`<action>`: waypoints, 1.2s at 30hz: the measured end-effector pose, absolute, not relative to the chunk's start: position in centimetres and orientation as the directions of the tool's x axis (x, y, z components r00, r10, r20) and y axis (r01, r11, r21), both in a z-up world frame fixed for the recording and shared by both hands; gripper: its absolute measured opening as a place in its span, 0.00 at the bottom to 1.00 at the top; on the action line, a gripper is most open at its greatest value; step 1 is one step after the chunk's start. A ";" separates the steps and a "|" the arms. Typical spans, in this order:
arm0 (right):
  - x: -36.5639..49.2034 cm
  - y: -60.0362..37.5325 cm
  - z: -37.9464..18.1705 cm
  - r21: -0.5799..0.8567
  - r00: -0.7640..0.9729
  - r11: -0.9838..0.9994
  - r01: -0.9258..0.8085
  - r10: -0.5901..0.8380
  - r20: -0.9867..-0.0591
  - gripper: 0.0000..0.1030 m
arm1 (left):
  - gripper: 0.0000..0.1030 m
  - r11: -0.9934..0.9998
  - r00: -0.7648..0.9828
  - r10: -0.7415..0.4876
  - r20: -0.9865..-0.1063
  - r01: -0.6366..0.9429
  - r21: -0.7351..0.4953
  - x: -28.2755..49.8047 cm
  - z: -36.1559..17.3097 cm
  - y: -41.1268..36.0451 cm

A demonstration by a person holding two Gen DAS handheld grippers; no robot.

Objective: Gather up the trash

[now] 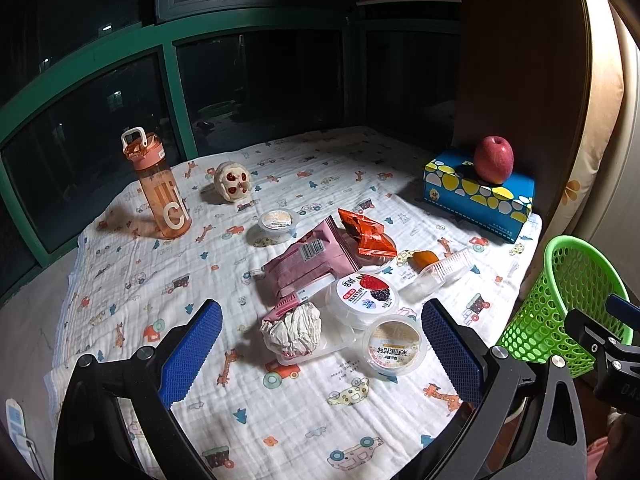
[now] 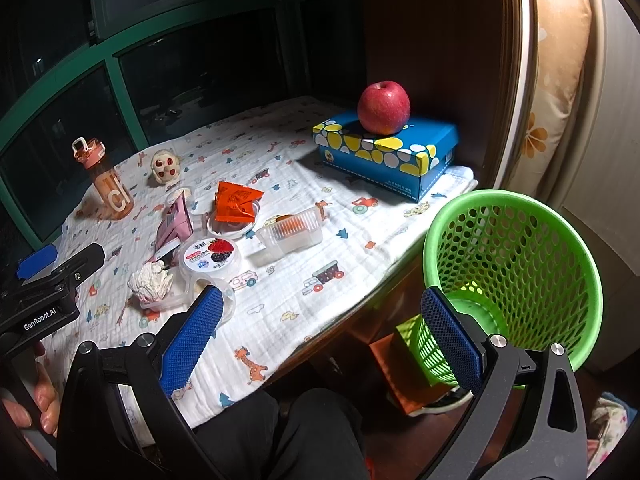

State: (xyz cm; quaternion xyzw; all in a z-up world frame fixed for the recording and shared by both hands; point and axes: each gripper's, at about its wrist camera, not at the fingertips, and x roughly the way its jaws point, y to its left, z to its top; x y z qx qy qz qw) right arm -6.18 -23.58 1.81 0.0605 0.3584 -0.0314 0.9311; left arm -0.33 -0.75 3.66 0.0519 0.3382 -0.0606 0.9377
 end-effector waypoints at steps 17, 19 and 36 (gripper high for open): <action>-5.7 -23.3 1.5 0.090 0.734 0.991 0.099 -0.012 -0.679 0.95 | 0.94 0.990 0.757 -0.079 -0.648 0.136 0.038 0.1 3.3 -0.1; -5.5 -23.2 1.5 0.088 0.732 0.991 0.098 -0.012 -0.681 0.95 | 0.94 0.990 0.755 -0.081 -0.650 0.134 0.033 0.3 3.2 0.0; -3.0 -21.7 0.2 0.067 0.714 0.997 0.023 0.031 -0.699 0.94 | 0.94 0.997 0.757 -0.023 -0.653 0.061 0.036 2.5 3.4 3.2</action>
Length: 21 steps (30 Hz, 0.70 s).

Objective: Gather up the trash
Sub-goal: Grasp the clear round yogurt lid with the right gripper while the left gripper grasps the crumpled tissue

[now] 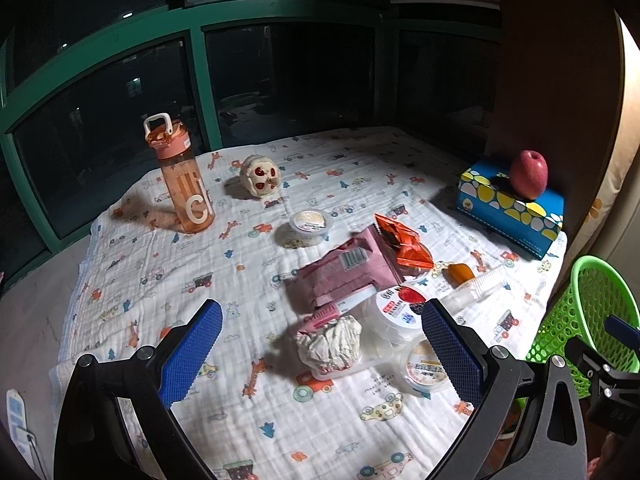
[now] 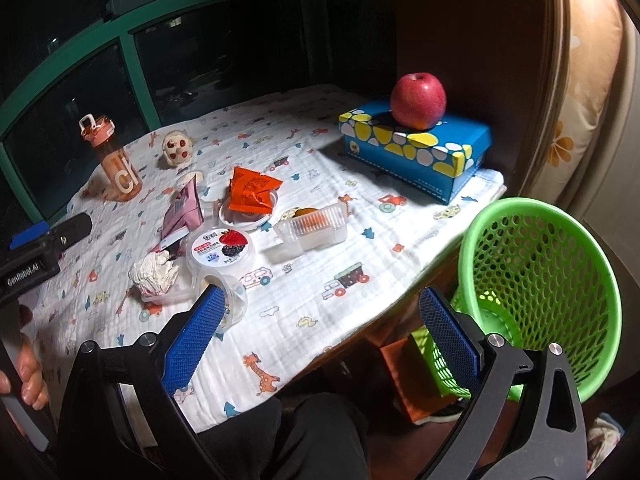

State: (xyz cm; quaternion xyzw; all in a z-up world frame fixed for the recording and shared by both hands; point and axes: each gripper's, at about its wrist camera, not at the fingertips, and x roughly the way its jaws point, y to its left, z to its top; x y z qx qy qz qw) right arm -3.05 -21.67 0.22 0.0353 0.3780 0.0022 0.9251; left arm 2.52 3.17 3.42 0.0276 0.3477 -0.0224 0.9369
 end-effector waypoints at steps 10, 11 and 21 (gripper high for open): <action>-1.4 -18.5 -1.8 0.054 0.676 0.996 -0.070 0.087 -0.732 0.92 | 0.94 0.999 0.750 0.029 -0.661 -0.007 0.036 3.8 3.1 6.0; -1.2 -18.0 -2.0 0.052 0.674 0.995 -0.083 0.095 -0.733 0.92 | 0.94 0.999 0.750 0.033 -0.660 -0.011 0.037 3.9 3.1 6.2; 1.3 -12.7 -5.9 0.010 0.613 0.980 -0.197 0.131 -0.780 0.83 | 0.94 0.998 0.730 0.058 -0.681 -0.041 0.042 5.1 2.2 8.3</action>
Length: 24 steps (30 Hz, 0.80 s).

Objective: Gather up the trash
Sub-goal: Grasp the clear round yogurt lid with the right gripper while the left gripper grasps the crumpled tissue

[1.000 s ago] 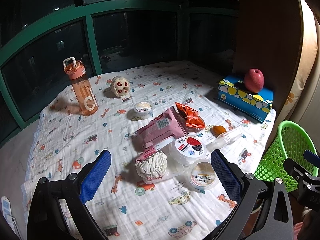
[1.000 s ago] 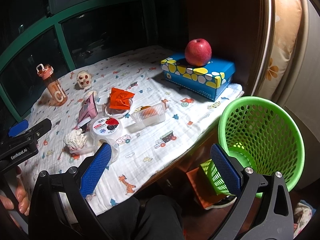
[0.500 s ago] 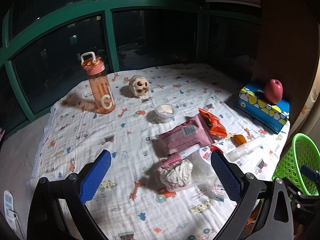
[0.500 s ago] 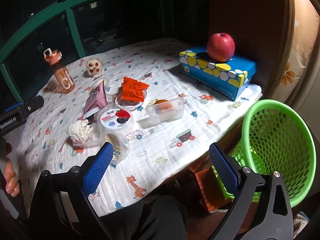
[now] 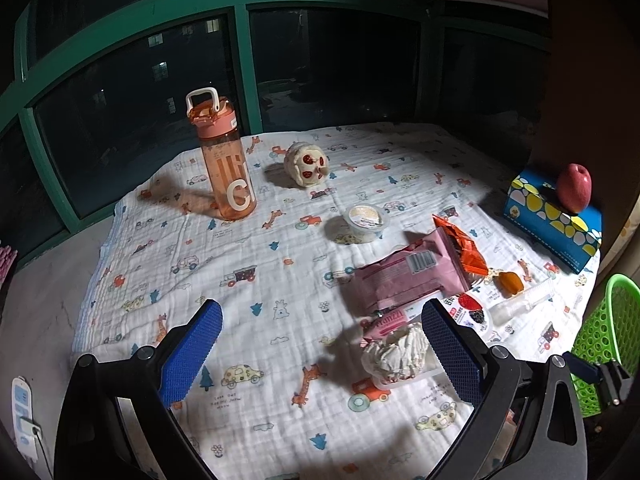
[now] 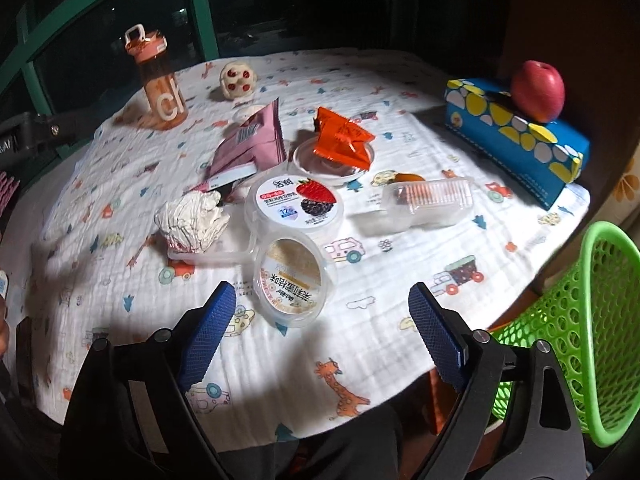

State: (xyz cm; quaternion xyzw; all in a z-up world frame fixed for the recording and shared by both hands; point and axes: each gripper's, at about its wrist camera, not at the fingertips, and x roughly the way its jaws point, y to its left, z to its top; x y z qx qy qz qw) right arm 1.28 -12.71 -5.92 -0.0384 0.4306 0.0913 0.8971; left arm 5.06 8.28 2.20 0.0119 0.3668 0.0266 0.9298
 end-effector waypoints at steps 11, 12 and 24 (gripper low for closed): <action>4.2 -9.9 -9.3 -0.054 0.577 0.974 -0.220 0.085 -0.812 0.82 | 0.94 0.998 0.696 0.057 -0.716 -0.046 0.035 6.3 0.2 10.6; 4.4 -9.8 -9.5 -0.054 0.573 0.974 -0.221 0.084 -0.815 0.81 | 0.94 0.998 0.692 0.056 -0.719 -0.044 0.035 6.5 0.0 10.6; 5.0 -10.4 -10.3 -0.044 0.566 0.977 -0.207 0.083 -0.821 0.63 | 0.93 0.995 0.631 -0.061 -0.774 0.102 0.005 7.2 -3.7 7.5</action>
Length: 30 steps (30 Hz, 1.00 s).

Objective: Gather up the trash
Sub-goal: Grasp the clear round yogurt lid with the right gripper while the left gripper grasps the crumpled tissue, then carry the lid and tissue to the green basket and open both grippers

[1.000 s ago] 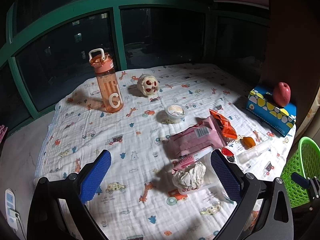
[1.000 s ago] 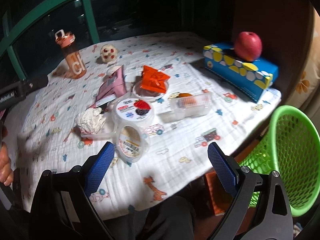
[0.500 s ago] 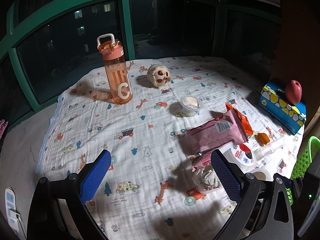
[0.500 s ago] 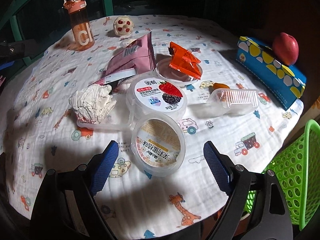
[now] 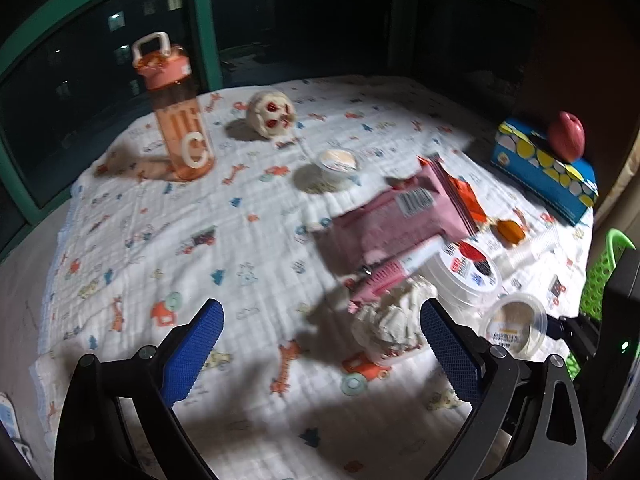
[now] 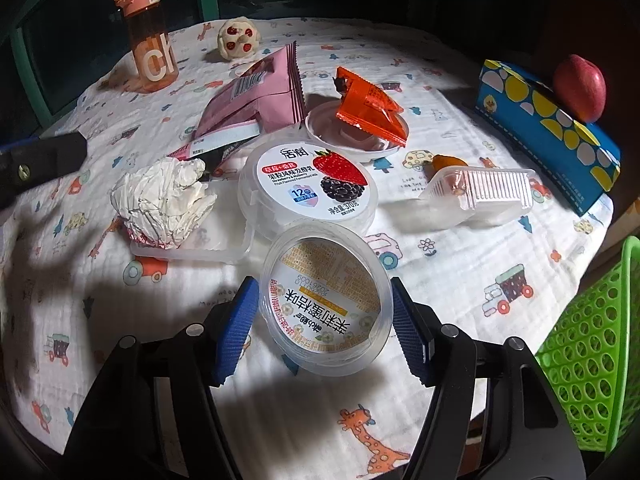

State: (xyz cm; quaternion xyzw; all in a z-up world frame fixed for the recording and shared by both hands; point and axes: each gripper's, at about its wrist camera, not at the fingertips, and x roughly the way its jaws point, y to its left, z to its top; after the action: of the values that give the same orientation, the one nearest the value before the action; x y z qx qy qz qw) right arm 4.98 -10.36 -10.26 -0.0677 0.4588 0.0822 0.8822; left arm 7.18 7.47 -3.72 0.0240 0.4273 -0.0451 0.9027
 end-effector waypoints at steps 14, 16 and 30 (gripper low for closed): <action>2.1 -15.9 -5.2 0.039 0.643 0.992 -0.117 0.106 -0.758 0.63 | 0.62 0.982 0.547 -0.156 -0.822 0.176 -0.069 8.9 -7.4 4.5; 1.7 -17.2 -4.6 0.059 0.650 0.994 -0.090 0.103 -0.753 0.63 | 0.52 0.980 0.543 -0.170 -0.822 0.181 -0.083 8.9 -7.4 4.4; -1.7 -26.8 -2.2 0.086 0.707 0.989 0.122 -0.026 -0.707 0.63 | 0.33 0.971 0.588 -0.221 -0.778 0.211 -0.116 6.4 -3.0 4.3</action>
State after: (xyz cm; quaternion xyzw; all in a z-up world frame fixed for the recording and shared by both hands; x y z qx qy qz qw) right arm -1.67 -26.80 -2.17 0.0630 0.3807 -0.0401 0.9217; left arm 6.40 4.25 -3.04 -0.0054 0.4375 -0.1211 0.8910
